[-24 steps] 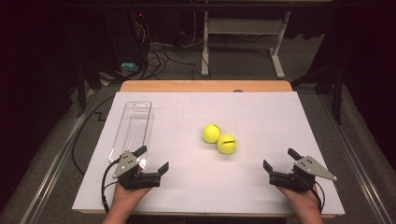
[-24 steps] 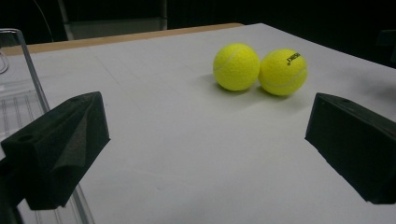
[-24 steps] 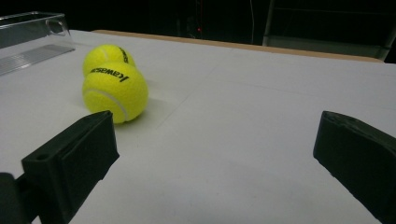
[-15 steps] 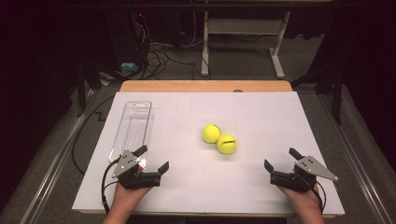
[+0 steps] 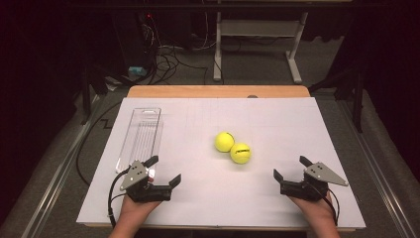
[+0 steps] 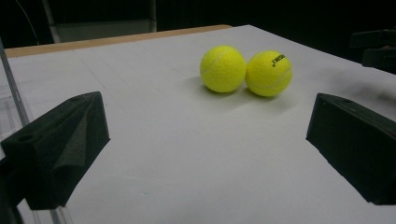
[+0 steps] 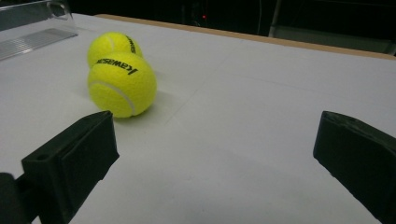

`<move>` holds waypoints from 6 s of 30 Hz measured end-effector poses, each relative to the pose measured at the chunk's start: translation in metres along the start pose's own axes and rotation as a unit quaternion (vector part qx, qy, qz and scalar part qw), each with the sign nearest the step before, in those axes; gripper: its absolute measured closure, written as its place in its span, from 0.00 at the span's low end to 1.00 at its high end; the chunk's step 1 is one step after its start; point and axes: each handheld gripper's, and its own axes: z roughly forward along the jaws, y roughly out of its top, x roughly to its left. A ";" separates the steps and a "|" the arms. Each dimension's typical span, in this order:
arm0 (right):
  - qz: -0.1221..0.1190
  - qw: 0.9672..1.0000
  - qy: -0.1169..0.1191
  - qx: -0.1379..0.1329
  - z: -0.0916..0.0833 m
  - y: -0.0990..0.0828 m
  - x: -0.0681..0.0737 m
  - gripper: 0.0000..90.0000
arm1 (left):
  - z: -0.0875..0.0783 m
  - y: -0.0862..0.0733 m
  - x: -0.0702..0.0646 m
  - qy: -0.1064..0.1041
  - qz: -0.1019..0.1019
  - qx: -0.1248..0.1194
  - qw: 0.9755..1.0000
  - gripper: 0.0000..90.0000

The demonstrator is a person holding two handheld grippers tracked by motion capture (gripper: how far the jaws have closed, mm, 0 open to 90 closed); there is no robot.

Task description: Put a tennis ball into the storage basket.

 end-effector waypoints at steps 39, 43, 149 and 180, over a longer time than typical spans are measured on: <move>-0.026 0.988 0.096 0.117 0.118 0.035 0.057 0.15 | 0.001 0.001 -0.009 -0.017 0.018 0.002 1.000 0.00; -0.026 0.986 0.100 0.129 0.120 0.033 0.058 0.21 | 0.001 0.001 -0.008 -0.017 0.018 0.002 1.000 0.00; -0.069 0.979 0.184 0.060 0.064 0.019 0.098 0.29 | 0.097 0.115 -0.056 -0.051 0.050 0.507 0.859 0.01; -0.091 0.965 0.243 0.050 0.065 0.019 0.132 0.29 | 0.134 0.120 -0.079 -0.100 0.035 0.508 0.855 0.01</move>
